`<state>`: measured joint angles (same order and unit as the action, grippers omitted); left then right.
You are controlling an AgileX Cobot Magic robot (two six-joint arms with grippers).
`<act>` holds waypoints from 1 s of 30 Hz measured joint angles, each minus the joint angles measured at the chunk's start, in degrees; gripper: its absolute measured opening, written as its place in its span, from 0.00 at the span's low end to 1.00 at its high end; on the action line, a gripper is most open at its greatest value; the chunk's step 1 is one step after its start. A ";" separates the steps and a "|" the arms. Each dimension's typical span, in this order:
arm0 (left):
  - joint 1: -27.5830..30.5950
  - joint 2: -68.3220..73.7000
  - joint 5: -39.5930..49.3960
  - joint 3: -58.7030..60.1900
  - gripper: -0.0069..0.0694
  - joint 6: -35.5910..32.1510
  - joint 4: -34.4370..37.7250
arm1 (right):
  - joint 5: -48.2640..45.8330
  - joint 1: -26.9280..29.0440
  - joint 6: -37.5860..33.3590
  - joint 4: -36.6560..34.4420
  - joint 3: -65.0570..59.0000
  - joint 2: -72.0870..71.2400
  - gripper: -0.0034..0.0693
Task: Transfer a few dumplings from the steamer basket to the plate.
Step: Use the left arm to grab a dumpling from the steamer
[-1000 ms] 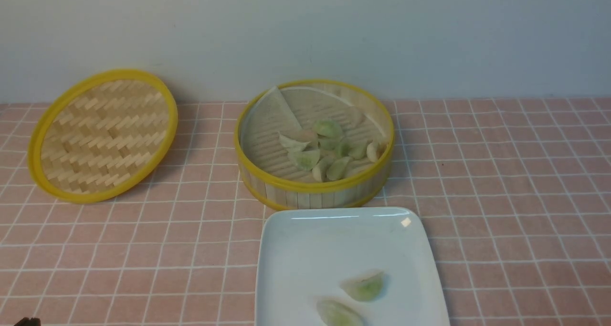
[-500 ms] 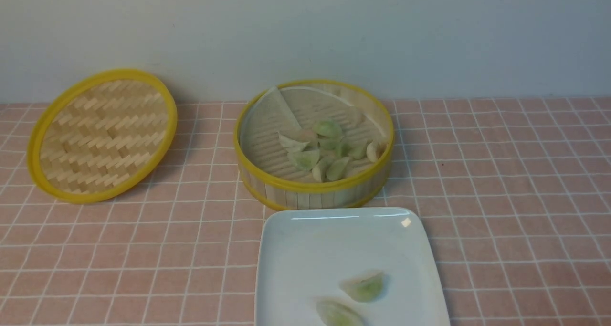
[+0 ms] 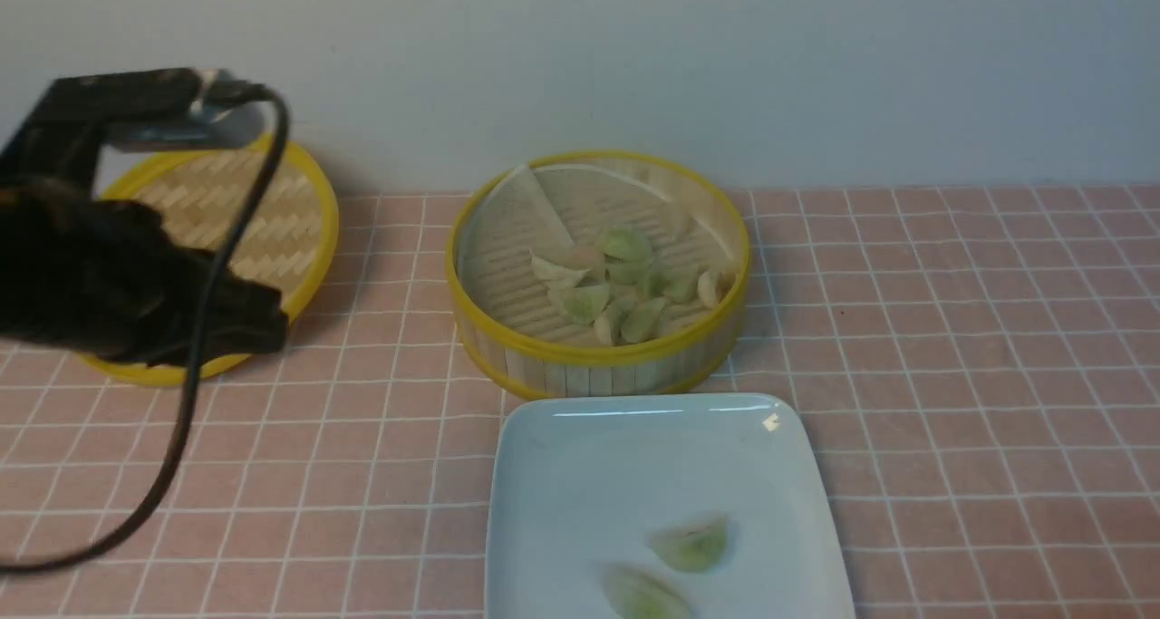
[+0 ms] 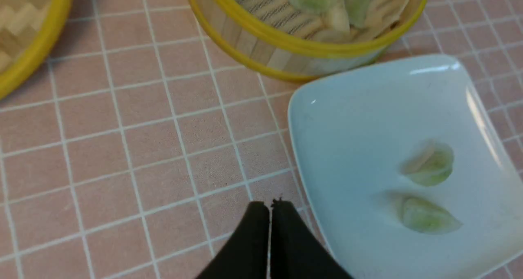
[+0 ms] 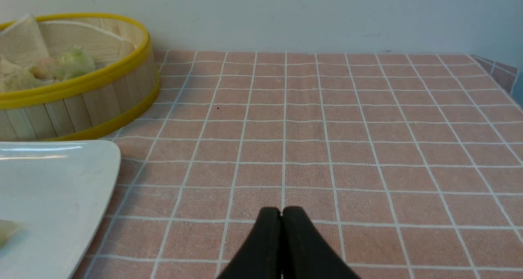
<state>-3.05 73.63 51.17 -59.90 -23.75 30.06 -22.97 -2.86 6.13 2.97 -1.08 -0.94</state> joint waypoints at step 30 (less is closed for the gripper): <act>-13.34 68.35 17.58 -77.56 0.64 5.70 -14.18 | 0.04 0.00 -0.01 0.00 0.00 0.00 0.03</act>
<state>-16.38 141.99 68.75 -137.46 -18.06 15.88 -22.93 -2.86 6.11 2.97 -1.08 -0.94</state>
